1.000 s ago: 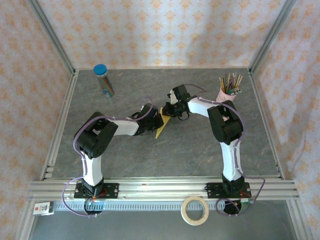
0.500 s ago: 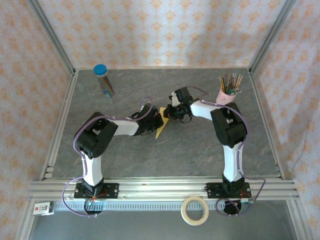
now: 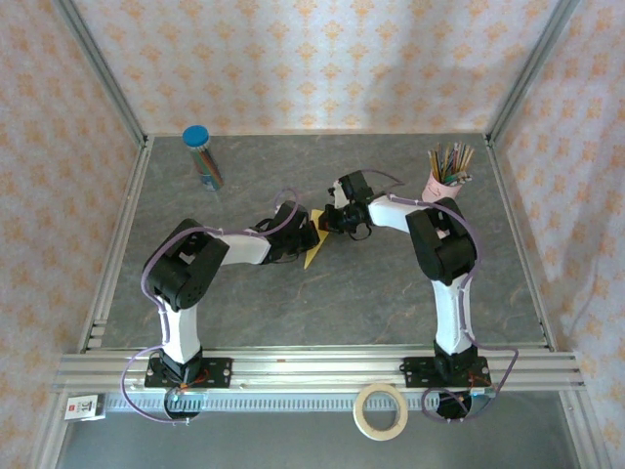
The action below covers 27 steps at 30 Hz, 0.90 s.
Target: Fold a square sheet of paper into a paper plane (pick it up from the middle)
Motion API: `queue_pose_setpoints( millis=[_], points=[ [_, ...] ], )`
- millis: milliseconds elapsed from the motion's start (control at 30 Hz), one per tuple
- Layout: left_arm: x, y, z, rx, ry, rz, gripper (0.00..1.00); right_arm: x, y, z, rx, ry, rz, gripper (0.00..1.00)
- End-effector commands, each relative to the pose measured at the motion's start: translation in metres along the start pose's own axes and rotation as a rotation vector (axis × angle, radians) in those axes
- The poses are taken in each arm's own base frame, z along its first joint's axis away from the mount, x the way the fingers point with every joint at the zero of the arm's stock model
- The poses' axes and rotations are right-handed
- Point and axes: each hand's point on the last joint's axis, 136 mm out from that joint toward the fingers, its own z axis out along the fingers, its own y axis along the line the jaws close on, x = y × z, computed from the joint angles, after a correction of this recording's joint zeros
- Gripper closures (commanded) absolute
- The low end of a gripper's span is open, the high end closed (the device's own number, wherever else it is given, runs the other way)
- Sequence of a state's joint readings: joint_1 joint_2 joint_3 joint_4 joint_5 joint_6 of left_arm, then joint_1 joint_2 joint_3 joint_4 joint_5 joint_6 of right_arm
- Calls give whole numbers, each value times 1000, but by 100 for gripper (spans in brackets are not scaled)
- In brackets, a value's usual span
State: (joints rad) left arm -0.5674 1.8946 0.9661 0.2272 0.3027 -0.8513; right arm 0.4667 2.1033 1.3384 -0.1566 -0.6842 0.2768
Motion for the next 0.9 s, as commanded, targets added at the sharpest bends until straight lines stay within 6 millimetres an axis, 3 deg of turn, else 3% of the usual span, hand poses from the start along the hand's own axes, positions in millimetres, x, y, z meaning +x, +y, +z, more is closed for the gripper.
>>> queue_pose_setpoints(
  millis=[0, 233, 533, 767, 867],
  points=[
    [-8, -25, -12, 85, -3, 33, 95, 25, -34, 15, 111, 48, 55, 98],
    [17, 7, 1, 3, 61, 0, 99, 22, -29, 14, 78, 36, 40, 98],
    [37, 41, 1, -85, 97, -32, 100, 11, -19, 7, 16, -3, 11, 97],
    [55, 64, -2, -139, 130, -58, 100, -17, -17, -4, -43, -73, -11, 96],
    [64, 75, -4, -165, 145, -66, 100, -33, -26, -7, -67, -100, 0, 96]
  ],
)
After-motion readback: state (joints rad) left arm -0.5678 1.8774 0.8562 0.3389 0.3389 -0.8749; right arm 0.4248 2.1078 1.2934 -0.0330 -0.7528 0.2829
